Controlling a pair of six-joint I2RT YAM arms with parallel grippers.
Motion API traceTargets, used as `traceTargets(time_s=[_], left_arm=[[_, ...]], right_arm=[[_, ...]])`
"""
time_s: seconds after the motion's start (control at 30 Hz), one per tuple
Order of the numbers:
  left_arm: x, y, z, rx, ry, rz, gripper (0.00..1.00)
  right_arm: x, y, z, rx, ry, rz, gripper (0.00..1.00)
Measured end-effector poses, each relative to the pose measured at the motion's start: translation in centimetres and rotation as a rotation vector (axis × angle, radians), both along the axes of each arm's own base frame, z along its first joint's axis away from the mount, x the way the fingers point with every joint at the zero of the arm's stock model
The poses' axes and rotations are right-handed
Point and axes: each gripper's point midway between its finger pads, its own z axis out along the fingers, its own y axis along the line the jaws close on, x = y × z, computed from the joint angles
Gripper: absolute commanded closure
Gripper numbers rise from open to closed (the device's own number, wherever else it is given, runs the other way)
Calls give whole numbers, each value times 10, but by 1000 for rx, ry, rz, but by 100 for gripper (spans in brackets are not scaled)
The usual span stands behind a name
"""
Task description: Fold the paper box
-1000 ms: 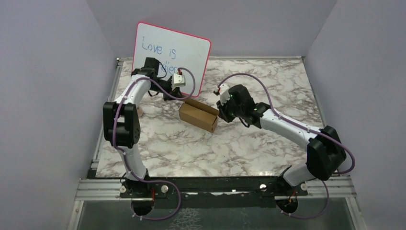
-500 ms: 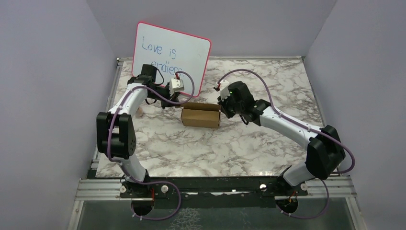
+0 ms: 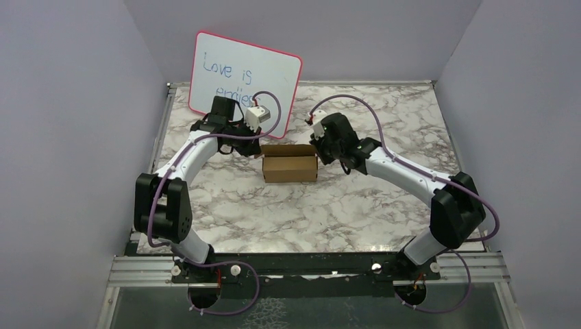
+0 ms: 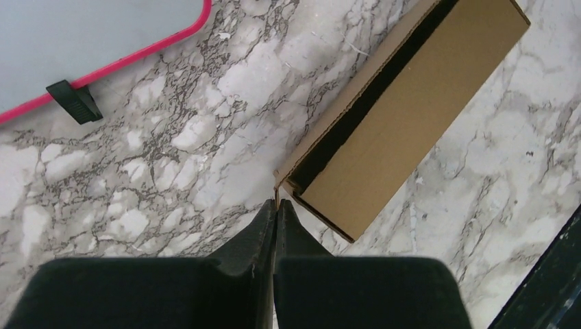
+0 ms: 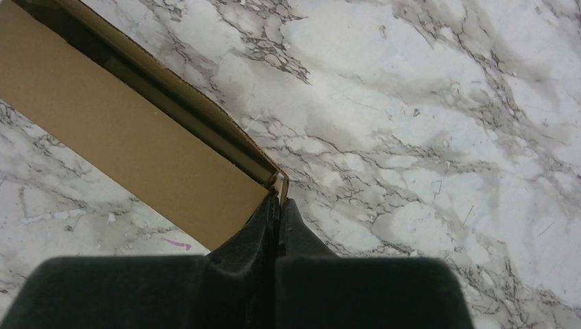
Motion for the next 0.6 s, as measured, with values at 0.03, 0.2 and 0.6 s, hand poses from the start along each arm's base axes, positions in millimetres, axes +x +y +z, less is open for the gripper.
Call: traceTargets(time_s=[0.03,0.2,0.6], left_arm=[[0,-2,0,3,9,30,100],[5,-11,0,13,60,188,100],[8,-20,0,-46,209,502,100]], right_arm=[[0,-1,0,-1,4,-8,99],[-3,-5,-6,3,46,-64,99],[-5,-8,-5,60,129,-220,99]])
